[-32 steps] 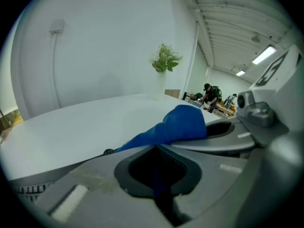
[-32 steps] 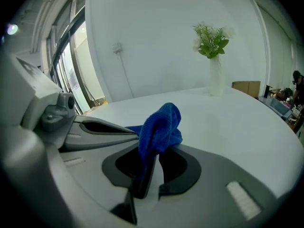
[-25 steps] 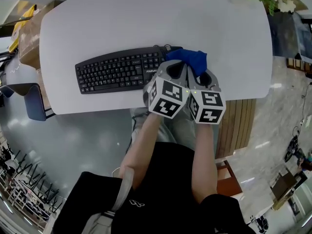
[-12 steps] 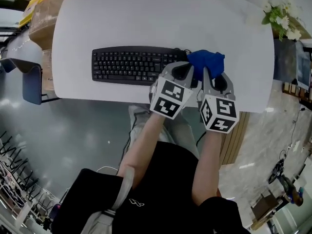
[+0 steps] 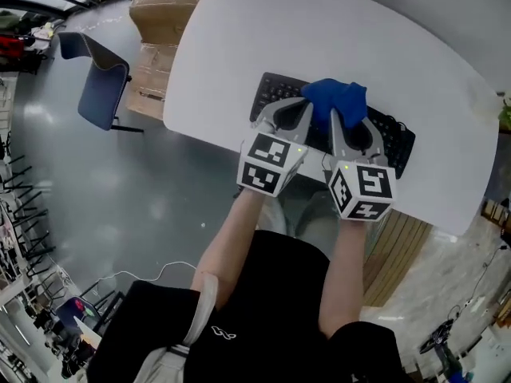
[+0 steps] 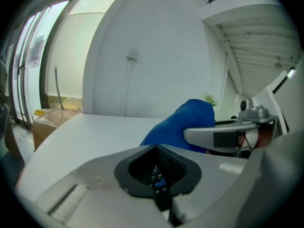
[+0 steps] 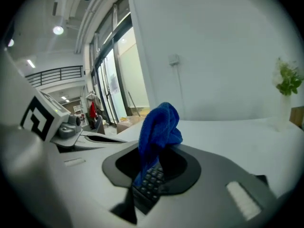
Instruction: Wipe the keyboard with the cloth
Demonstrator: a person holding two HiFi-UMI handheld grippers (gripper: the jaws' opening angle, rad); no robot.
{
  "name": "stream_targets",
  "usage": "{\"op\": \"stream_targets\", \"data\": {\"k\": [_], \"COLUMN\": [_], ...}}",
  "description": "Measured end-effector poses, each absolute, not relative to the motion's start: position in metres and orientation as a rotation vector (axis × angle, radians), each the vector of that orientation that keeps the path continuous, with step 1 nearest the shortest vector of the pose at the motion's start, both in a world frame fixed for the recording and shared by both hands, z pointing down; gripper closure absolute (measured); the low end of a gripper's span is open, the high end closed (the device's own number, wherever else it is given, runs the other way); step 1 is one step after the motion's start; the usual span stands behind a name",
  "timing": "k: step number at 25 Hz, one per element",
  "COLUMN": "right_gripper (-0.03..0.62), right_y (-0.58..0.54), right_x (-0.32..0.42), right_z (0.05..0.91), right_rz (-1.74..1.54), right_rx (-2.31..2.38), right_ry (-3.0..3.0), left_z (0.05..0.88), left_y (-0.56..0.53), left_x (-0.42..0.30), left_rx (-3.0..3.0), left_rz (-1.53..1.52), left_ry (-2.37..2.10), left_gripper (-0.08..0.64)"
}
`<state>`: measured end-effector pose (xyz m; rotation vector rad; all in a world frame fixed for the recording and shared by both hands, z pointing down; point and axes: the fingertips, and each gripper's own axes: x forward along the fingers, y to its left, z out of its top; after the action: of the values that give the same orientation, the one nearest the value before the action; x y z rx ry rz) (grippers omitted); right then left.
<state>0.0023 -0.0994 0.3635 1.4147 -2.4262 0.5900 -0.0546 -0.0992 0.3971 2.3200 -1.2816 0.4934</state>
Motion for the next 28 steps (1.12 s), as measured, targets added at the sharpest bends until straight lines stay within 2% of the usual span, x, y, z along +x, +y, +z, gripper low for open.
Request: {"op": "stream_targets", "data": {"k": [5, 9, 16, 28], "right_gripper": [0.506, 0.506, 0.506, 0.506], "right_y": [-0.087, -0.071, -0.053, -0.050], "right_x": [-0.096, -0.143, -0.175, -0.152], "right_z": [0.378, 0.395, 0.458, 0.487], "right_rz": [0.629, 0.661, 0.742, 0.824], "right_rx": [1.234, 1.143, 1.088, 1.169], "right_ry": [-2.485, -2.475, -2.422, -2.341], "left_z": [0.403, 0.418, 0.481, 0.505], "left_y": [-0.090, -0.076, -0.057, -0.055], "left_x": [-0.154, -0.196, -0.211, -0.185], "left_rx": [2.227, 2.169, 2.122, 2.148], "left_rz": [0.542, 0.560, 0.657, 0.754], "left_ry": [-1.368, -1.384, -1.306, -1.214], "left_gripper": [0.564, 0.563, 0.563, 0.563]}}
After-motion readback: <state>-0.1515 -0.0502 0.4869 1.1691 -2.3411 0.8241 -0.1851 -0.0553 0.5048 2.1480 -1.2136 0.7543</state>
